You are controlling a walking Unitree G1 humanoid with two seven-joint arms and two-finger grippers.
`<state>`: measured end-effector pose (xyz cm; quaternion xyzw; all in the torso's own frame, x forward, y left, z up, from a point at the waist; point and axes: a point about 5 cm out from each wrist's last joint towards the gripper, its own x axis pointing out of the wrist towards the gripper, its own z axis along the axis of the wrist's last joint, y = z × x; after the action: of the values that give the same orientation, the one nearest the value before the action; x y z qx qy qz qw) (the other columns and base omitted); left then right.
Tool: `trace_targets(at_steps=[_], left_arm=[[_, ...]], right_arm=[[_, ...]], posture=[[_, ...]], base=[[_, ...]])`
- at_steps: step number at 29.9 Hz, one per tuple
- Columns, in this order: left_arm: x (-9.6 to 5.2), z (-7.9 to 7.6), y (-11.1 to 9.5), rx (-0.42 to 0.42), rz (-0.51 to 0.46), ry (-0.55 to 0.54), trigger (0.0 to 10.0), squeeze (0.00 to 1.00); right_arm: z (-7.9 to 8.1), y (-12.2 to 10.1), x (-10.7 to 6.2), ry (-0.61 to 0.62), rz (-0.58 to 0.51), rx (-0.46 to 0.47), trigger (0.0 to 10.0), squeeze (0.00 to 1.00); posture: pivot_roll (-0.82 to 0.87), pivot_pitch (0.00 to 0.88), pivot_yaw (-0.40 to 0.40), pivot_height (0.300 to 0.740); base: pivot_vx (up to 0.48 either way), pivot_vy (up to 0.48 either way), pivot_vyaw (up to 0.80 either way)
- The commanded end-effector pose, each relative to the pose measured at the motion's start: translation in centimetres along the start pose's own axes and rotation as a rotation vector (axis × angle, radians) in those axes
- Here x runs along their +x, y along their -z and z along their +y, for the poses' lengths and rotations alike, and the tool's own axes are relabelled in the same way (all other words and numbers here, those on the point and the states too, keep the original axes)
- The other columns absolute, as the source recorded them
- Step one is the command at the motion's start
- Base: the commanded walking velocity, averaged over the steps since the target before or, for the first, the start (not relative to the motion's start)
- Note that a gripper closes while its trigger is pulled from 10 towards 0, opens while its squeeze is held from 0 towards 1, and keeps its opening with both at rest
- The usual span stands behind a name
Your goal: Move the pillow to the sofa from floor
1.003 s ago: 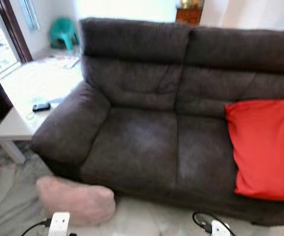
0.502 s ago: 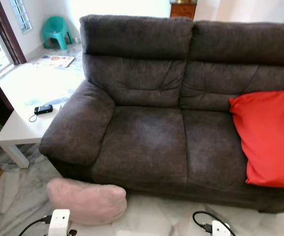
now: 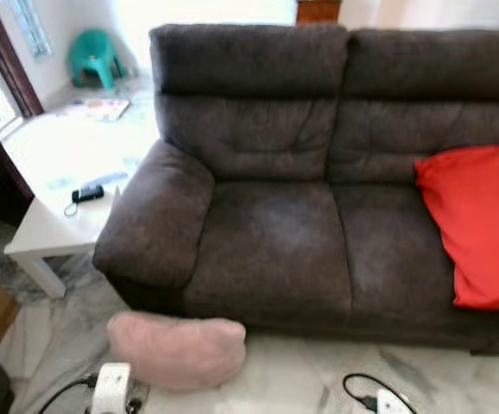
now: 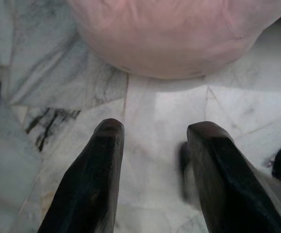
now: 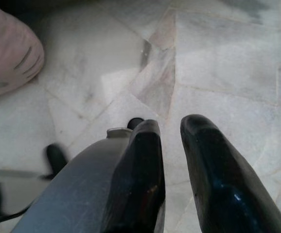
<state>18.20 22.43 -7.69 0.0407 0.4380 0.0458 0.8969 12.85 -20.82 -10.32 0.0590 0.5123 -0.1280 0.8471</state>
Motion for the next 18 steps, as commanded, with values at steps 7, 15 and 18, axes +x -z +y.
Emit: trace_targets(at_steps=[7, 15, 18], left_arm=[[-0.07, 0.69, -0.01, 0.023, 0.000, -0.014, 10.0, 0.00], [-0.07, 0.81, -0.08, 0.028, -0.003, -0.015, 10.0, 0.00], [-0.04, 0.85, -0.25, 0.030, -0.008, -0.016, 10.0, 0.00]], right_arm=[[0.70, -0.12, 0.04, -0.023, -0.004, -0.013, 10.0, 0.00], [0.75, -0.08, 0.03, -0.024, -0.004, -0.013, 10.0, 0.00], [0.78, -0.08, 0.03, -0.026, -0.004, -0.017, 10.0, 0.00]], posture=[[-0.03, 0.000, 0.002, 0.740], [-0.02, 0.000, -0.002, 0.740], [-0.02, 0.000, -0.001, 0.740]], base=[[0.000, 0.325, 0.00], [0.000, 0.325, 0.00], [0.000, 0.322, 0.00]])
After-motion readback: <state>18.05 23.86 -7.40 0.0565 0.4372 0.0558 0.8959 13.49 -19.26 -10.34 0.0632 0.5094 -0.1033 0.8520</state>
